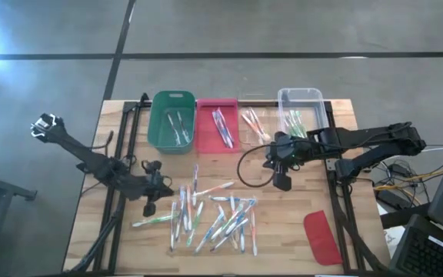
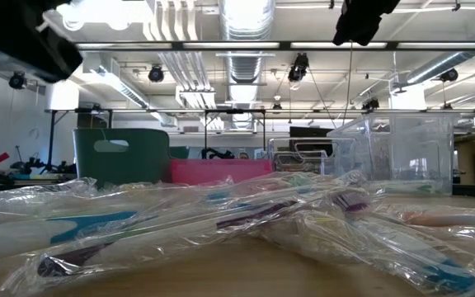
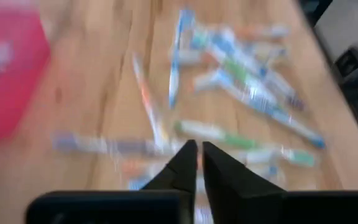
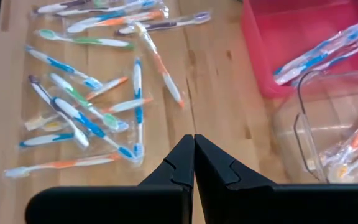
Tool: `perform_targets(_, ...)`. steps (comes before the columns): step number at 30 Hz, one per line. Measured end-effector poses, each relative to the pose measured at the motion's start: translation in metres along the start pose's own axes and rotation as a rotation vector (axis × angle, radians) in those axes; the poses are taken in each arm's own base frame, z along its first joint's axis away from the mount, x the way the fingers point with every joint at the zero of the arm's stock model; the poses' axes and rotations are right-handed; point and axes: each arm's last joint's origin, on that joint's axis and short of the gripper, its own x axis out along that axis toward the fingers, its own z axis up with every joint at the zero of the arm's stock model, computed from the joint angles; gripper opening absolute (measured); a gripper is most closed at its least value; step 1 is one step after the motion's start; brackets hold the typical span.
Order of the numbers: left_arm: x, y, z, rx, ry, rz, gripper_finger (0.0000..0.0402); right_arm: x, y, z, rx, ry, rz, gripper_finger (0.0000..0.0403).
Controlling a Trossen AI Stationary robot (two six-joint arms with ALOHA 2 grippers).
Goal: Pick & Place Toothbrushes
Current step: Put the green toothbrush into the white bin
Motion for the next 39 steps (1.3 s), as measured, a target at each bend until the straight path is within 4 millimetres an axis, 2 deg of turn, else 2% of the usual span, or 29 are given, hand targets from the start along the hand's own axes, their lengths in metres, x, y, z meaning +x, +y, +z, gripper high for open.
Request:
perform_targets(7,0.009,-0.003,-0.016,-0.198,0.312,0.003,0.0091,0.001,0.000,-0.001,0.023,0.003,-0.001,0.0008)
perform_targets(17,0.037,-0.015,-0.042,-0.387,0.640,-0.002,0.0099,0.001,0.000,-0.001,0.027,0.002,-0.001,0.0008)
perform_targets(20,0.044,-0.022,-0.046,-0.376,0.717,-0.004,0.0095,0.001,0.000,-0.001,0.026,0.002,-0.001,0.0008)
perform_targets(31,0.071,-0.057,-0.047,-0.290,0.814,0.036,0.0090,0.001,0.000,0.000,0.027,-0.001,0.000,0.0008)
perform_targets(39,0.090,-0.066,-0.055,-0.226,0.867,0.073,0.0090,0.001,0.000,0.000,0.027,-0.005,0.001,0.0008)
